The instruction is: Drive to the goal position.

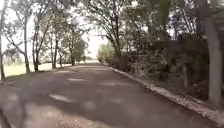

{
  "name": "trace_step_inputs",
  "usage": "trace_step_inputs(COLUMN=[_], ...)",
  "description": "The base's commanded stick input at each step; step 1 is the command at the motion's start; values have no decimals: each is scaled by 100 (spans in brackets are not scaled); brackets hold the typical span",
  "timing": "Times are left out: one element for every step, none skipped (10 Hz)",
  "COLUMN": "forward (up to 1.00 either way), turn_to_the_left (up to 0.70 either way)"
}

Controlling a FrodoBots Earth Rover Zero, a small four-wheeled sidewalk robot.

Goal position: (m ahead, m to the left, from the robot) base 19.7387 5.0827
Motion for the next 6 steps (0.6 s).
trace_step_inputs(forward=[100,100,100,100,100,100], turn_to_the_left=[-7,-7,-7,-5,-4,-4])
